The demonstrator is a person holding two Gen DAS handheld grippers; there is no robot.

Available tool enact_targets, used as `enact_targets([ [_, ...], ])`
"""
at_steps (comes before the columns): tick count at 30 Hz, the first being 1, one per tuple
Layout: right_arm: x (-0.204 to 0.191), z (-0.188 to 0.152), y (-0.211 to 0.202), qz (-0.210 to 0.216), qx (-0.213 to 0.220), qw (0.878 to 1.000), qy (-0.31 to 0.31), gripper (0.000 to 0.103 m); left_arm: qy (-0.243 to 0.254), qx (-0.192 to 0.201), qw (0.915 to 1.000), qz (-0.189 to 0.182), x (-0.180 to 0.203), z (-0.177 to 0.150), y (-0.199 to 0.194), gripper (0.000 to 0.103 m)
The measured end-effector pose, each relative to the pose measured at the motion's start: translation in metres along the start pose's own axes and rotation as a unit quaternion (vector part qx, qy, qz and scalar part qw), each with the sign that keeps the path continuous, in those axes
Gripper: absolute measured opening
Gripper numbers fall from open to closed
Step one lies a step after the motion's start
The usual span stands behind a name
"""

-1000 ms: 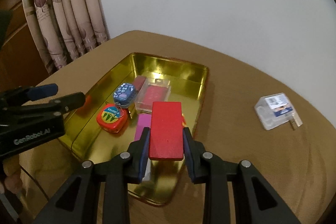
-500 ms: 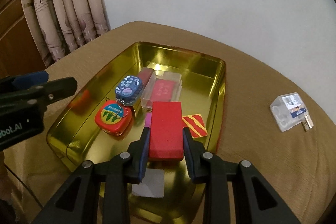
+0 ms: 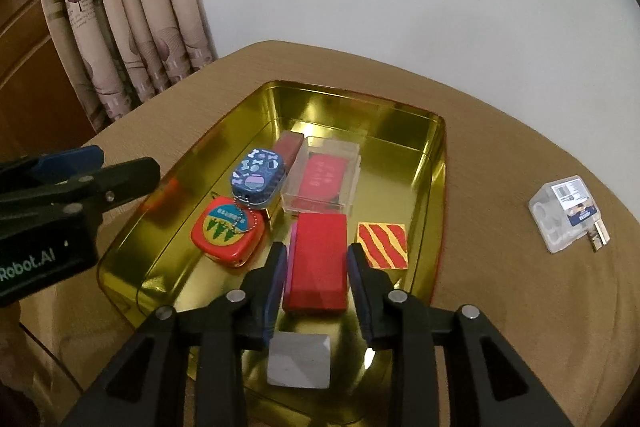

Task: Organize rigid objects
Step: 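Lower the red block into the tin and open the right tool, then move the right tool to the ribbed silver metal bar and grasp it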

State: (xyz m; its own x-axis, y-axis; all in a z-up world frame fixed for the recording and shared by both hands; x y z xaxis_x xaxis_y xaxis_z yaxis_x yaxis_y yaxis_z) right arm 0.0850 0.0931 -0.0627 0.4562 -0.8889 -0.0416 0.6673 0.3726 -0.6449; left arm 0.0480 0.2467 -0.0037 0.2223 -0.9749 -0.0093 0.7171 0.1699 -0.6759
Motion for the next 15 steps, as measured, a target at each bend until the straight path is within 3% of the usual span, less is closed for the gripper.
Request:
enact_targets([
  [7, 0.013, 0.009, -0.026, 0.000, 0.031, 0.999, 0.026, 0.039, 0.000, -0.002, 1.0000, 0.002, 0.001, -0.001, 0.001, 0.063],
  [15, 0.083, 0.002, -0.052, -0.066, 0.046, 0.995, 0.055, 0.039, 0.011, 0.001, 0.9999, 0.002, 0.006, -0.002, 0.001, 0.063],
])
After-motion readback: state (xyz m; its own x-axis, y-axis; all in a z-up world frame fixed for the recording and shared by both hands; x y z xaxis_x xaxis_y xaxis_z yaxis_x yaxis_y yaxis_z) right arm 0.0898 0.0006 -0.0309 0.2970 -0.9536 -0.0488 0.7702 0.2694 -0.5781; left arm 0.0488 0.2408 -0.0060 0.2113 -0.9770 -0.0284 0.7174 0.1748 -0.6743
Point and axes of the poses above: each gripper's, at about its wrist camera, not at the fingertips, and y roughly the way its jaws point, x to its right, z to its top, the point moved 1 cm from there along y, roughly the way its jaws point, and after that the axes turned 11 degrees about x, right-handed, at the moved point
